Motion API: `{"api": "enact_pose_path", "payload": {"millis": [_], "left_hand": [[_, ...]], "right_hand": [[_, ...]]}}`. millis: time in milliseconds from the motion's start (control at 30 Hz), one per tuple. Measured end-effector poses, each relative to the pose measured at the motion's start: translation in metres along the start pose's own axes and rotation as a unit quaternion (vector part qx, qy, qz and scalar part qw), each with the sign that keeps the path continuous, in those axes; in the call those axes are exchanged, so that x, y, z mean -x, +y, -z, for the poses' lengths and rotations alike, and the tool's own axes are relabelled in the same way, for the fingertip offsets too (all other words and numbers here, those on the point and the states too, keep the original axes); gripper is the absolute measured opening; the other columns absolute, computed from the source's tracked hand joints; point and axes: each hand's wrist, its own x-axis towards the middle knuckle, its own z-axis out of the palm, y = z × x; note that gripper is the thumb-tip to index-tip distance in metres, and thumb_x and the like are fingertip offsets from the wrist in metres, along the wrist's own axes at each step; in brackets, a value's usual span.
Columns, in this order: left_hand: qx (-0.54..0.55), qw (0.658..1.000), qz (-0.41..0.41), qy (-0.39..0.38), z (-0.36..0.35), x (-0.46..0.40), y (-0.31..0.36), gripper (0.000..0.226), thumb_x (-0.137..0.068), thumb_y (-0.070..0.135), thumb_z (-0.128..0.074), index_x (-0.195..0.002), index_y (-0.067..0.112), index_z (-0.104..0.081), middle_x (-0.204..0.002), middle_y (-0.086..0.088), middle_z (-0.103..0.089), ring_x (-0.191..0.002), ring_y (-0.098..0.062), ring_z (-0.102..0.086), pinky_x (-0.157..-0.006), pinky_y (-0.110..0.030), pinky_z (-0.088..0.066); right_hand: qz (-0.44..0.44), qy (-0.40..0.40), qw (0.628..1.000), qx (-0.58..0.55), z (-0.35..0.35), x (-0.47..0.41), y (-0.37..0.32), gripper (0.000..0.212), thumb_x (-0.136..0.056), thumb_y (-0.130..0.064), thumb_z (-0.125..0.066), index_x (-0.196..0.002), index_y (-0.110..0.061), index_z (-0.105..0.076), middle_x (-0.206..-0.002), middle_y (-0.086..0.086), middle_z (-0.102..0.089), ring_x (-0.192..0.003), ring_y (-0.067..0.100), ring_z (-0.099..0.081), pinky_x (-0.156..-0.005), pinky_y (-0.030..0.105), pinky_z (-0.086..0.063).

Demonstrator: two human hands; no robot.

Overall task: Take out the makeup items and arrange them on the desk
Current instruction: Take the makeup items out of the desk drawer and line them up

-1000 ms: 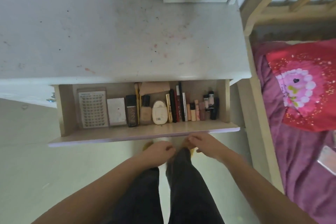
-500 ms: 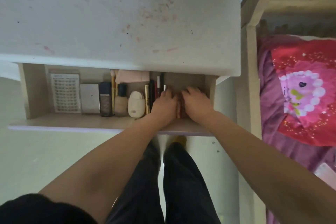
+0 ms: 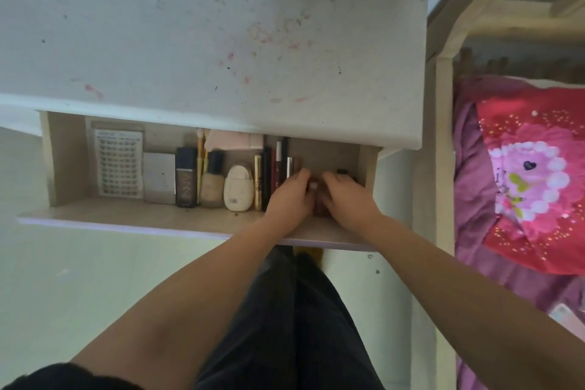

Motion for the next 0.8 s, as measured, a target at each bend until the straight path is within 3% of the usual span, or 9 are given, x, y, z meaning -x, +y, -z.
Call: {"api": "enact_pose_path", "payload": {"millis": [133, 233, 333, 400, 533, 633, 733, 800], "left_hand": [[0.041, 0.997, -0.063, -0.002, 0.032, 0.002, 0.009, 0.017, -0.094, 0.019, -0.052, -0.109, 0.012, -0.056, -0.099, 0.001, -0.059, -0.090, -0.014, -0.056, -0.071, -0.017, -0.036], [0.088, 0.990, -0.106, 0.022, 0.084, 0.002, 0.033, 0.022, -0.092, 0.019, -0.056, -0.115, 0.016, -0.056, -0.100, 0.008, -0.059, -0.087, -0.003, -0.055, -0.073, -0.011, -0.044], [0.143, 0.982, -0.114, 0.051, 0.140, -0.024, 0.059, 0.019, -0.092, 0.019, -0.056, -0.111, 0.020, -0.057, -0.095, 0.012, -0.060, -0.087, 0.000, -0.057, -0.077, -0.011, -0.048], [0.142, 0.982, -0.106, 0.061, 0.166, -0.055, 0.071, 0.017, -0.092, 0.020, -0.056, -0.109, 0.020, -0.058, -0.092, 0.011, -0.061, -0.085, -0.001, -0.057, -0.076, -0.012, -0.048], [0.131, 0.989, -0.069, 0.024, 0.178, -0.117, 0.084, 0.013, -0.093, 0.021, -0.055, -0.104, 0.016, -0.059, -0.086, 0.004, -0.062, -0.076, -0.013, -0.061, -0.067, -0.025, -0.052], [0.132, 0.990, -0.044, 0.038, 0.175, -0.151, 0.090, 0.017, -0.091, 0.022, -0.057, -0.102, 0.011, -0.062, -0.086, -0.005, -0.064, -0.074, -0.023, -0.062, -0.069, -0.033, -0.052], [0.089, 0.993, -0.028, 0.073, 0.172, -0.169, 0.091, 0.019, -0.090, 0.024, -0.058, -0.103, 0.011, -0.063, -0.090, -0.004, -0.062, -0.076, -0.020, -0.057, -0.071, -0.030, -0.048], [0.066, 0.994, -0.024, 0.086, 0.170, -0.172, 0.090, 0.019, -0.089, 0.024, -0.059, -0.104, 0.012, -0.064, -0.091, -0.003, -0.061, -0.079, -0.019, -0.057, -0.074, -0.028, -0.048]], "right_hand": [[0.005, 0.020, 0.999, -0.043, 0.031, 0.003, 0.001, 0.021, -0.097, -0.025, -0.045, -0.111, -0.012, -0.053, -0.110, 0.007, -0.057, -0.100, 0.023, -0.054, -0.079, 0.032, -0.043], [0.011, 0.042, 0.994, -0.099, 0.081, 0.001, 0.004, 0.019, -0.095, -0.023, -0.052, -0.111, -0.016, -0.058, -0.106, 0.001, -0.061, -0.093, 0.016, -0.056, -0.075, 0.021, -0.039], [0.015, 0.045, 0.988, -0.145, 0.140, -0.016, 0.002, 0.017, -0.095, -0.021, -0.051, -0.111, -0.019, -0.059, -0.098, -0.007, -0.060, -0.085, 0.008, -0.056, -0.067, 0.010, -0.039], [-0.005, 0.071, 0.981, -0.181, 0.172, -0.042, 0.003, 0.014, -0.095, -0.020, -0.051, -0.107, -0.021, -0.058, -0.090, -0.007, -0.061, -0.074, 0.008, -0.059, -0.058, 0.011, -0.045], [-0.027, 0.087, 0.974, -0.206, 0.203, -0.103, 0.014, 0.009, -0.095, -0.018, -0.050, -0.099, -0.019, -0.059, -0.083, -0.002, -0.061, -0.065, 0.012, -0.060, -0.047, 0.010, -0.045], [-0.015, 0.091, 0.980, -0.179, 0.205, -0.137, 0.015, 0.016, -0.096, -0.017, -0.049, -0.103, -0.014, -0.063, -0.086, 0.001, -0.061, -0.067, 0.016, -0.056, -0.052, 0.015, -0.045], [-0.007, 0.121, 0.979, -0.166, 0.200, -0.157, 0.010, 0.020, -0.095, -0.015, -0.048, -0.106, -0.011, -0.065, -0.092, -0.003, -0.058, -0.076, 0.013, -0.052, -0.070, 0.021, -0.039], [-0.017, 0.147, 0.974, -0.173, 0.194, -0.160, 0.008, 0.019, -0.094, -0.015, -0.049, -0.103, -0.012, -0.065, -0.093, -0.004, -0.058, -0.082, 0.012, -0.053, -0.073, 0.019, -0.036]]}}
